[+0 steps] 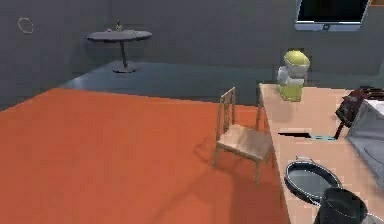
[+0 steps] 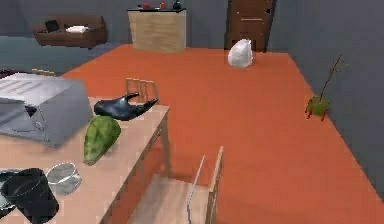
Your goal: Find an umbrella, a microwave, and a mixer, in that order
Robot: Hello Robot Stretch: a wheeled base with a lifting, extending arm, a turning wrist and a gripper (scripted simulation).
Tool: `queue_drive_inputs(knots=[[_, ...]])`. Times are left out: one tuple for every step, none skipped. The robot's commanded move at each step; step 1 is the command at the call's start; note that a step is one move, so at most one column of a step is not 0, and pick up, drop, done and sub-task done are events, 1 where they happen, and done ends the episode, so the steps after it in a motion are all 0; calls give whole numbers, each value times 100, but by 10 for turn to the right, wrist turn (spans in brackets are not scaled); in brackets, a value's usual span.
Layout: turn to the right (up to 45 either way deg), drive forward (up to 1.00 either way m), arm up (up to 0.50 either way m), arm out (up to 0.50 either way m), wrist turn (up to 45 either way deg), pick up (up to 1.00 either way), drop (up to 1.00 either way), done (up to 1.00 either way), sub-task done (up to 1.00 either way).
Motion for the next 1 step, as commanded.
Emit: queue_drive_inputs(knots=[[-450, 0, 0, 0, 0, 0, 0, 0, 0]])
